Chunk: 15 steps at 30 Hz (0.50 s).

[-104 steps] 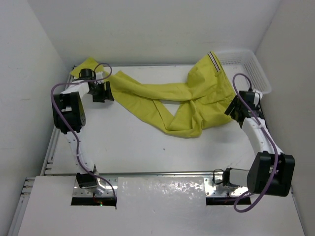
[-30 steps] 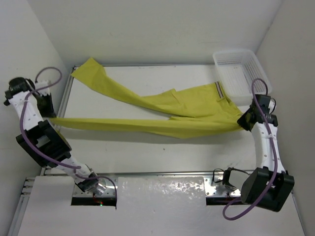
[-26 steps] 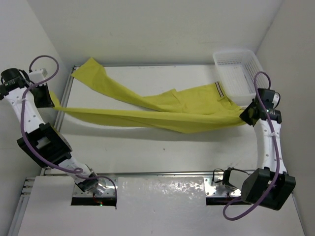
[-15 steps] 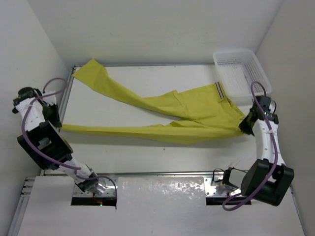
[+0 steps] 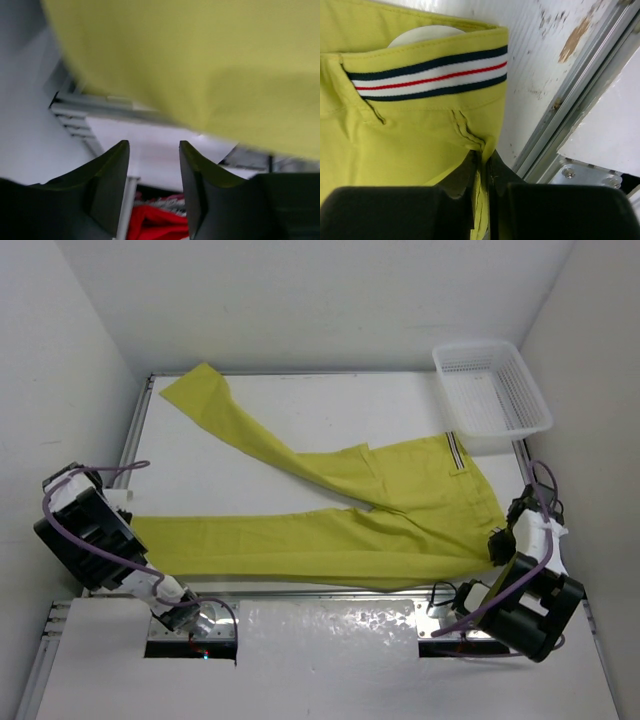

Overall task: Fold and stack the trousers
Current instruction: Flatten the trousers out

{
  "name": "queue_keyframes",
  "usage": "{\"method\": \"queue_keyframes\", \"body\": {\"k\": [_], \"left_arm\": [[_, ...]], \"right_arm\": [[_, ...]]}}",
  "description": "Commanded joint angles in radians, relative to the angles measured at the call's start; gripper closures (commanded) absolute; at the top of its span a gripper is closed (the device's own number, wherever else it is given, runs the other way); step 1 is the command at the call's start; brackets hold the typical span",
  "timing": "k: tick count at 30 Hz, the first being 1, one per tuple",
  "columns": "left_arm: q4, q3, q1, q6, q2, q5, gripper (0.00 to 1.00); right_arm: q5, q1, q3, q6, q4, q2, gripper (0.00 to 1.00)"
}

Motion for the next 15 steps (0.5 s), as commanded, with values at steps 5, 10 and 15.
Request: {"method": "queue_keyframes", "body": {"k": [5, 10, 15], "left_arm": [[-0.08, 0.28, 0.063, 0.078, 0.054, -0.01, 0.55], [-0.001, 0.365, 0.031, -0.048, 0.163, 0.131, 0.53], [0.094, 0.235, -0.041, -0.071, 0.218, 0.123, 0.51]], "right_arm": [[0.087, -0.006, 0.1, -0.024, 0.062, 0.002, 0.89], [0.062, -0.007, 0.101, -0.021, 0.073, 0.009, 0.87], [0.107, -0.007, 0.131, -0.053, 0.049, -0.024, 0.56]]}}
